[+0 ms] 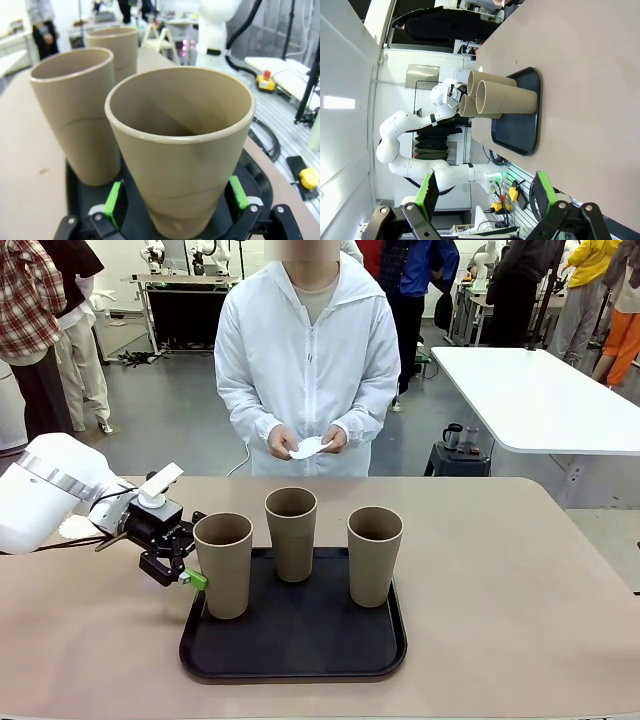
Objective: Place coasters on the table and set cups on them.
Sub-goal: Pick up one Reusable plastic cup and place it on a coaster set by the human.
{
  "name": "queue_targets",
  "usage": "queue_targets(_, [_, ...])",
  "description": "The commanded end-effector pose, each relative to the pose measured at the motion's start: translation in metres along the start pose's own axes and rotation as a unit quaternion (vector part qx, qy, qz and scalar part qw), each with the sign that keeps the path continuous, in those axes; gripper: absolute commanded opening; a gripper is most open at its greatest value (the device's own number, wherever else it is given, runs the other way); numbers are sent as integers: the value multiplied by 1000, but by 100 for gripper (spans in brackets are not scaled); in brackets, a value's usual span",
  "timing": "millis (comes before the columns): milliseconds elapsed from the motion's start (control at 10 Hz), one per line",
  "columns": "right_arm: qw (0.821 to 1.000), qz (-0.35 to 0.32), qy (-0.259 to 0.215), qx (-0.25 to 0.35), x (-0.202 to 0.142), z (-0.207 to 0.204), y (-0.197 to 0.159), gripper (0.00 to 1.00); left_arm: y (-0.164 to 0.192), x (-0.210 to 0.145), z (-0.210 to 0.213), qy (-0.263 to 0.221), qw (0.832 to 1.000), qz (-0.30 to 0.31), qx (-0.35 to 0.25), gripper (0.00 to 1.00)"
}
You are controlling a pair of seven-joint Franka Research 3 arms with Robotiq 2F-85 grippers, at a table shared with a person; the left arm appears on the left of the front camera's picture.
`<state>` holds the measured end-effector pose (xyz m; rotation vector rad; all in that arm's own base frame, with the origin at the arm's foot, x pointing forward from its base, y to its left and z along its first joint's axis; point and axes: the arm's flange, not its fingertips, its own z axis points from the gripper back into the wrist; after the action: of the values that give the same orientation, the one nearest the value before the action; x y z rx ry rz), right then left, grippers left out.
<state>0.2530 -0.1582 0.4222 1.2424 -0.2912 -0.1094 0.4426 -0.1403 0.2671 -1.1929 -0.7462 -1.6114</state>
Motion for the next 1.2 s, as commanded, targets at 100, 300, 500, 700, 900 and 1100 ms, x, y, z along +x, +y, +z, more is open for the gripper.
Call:
queue_targets(100, [1000,0,0,6,1,0,1,100,2,-2,-7,-16,1000,0,-4,100])
queue_targets(300, [1000,0,0,6,1,0,1,100,-3,-3,-11,-15,1000,7,-14,100])
queue_targets(500, [1000,0,0,6,1,0,1,100,-6,-4,-17,-17,1000,5,-21,100])
queue_targets(700, [1000,0,0,6,1,0,1,100,-6,-5,-21,-21,999,3,-25,100])
queue_targets(900, [1000,0,0,6,1,0,1,100,-6,-6,-24,-21,999,4,-28,100])
queue_targets(1100, [1000,0,0,6,1,0,1,100,-6,-7,-24,-22,999,2,-35,42])
